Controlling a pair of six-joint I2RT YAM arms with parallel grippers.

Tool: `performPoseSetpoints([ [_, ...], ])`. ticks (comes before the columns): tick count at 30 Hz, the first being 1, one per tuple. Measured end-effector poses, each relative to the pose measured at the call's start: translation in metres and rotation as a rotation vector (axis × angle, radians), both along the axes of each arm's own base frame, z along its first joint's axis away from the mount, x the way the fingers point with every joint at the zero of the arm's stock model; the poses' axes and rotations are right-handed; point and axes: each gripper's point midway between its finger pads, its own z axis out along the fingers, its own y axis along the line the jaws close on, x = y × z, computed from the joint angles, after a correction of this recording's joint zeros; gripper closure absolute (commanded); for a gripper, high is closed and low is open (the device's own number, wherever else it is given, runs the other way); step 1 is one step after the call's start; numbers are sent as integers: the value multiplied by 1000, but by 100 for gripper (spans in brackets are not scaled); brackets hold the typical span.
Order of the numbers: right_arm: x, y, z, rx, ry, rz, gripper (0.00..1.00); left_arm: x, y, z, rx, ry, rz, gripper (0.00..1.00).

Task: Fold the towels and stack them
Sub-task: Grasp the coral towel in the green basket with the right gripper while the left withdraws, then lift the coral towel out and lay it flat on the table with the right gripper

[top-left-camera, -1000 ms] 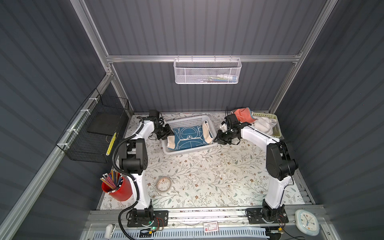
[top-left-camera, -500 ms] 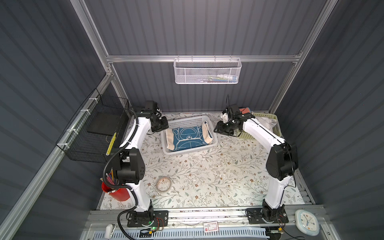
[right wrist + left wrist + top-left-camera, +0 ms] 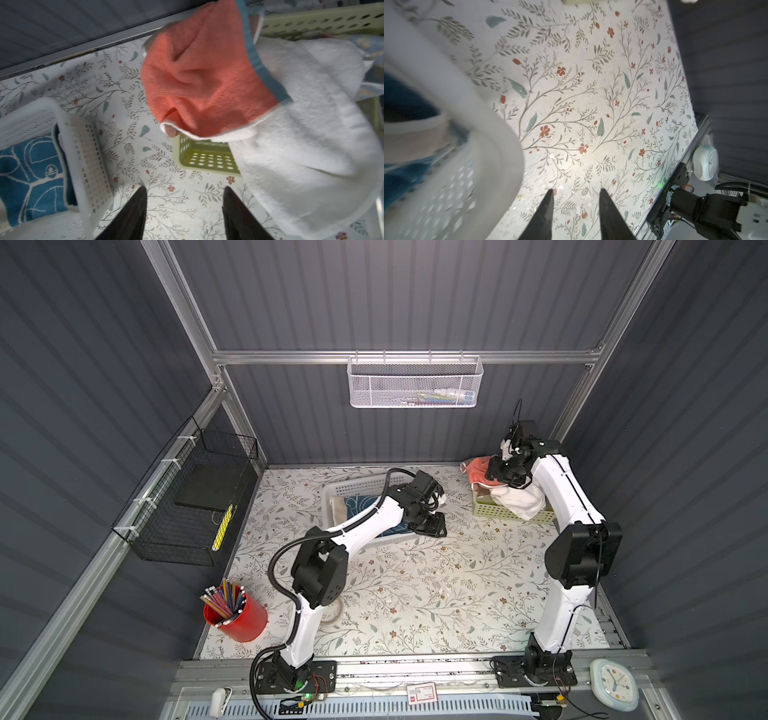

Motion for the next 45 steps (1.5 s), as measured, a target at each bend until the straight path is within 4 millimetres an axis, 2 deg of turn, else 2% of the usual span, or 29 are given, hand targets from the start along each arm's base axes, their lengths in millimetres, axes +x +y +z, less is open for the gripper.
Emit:
performPoseSetpoints([
  [2,9,-3,-8,-9,10,8,37,5,-7,-20,12,26,1,57],
  [4,21,1,-15,-7,13,29,34,16,-14,-31,20,23,14,56],
  [7,40,9,-22,9,-1,61,31,34,-14,-41,50,0,45,53],
  [10,54,15,-27,23,-14,85,28,42,-2,-47,98,-13,79,53],
  [14,62,19,-36,35,-16,103,25,51,19,-54,141,-19,122,53],
  [19,72,21,-50,39,-22,109,27,58,71,-58,206,10,203,51],
  [23,78,21,-55,38,-35,111,35,68,116,-45,234,-2,278,50],
  [26,84,23,-53,48,-64,117,49,74,148,-32,254,-26,325,50],
  [30,86,25,-59,53,-88,126,74,78,189,-22,289,-46,386,50],
  [34,85,24,-61,46,-102,130,87,75,227,-23,335,-37,440,49],
  [38,88,24,-41,37,-158,140,95,72,262,-25,389,-26,489,48],
  [45,84,25,29,30,-305,152,100,81,335,-24,441,-18,632,46],
])
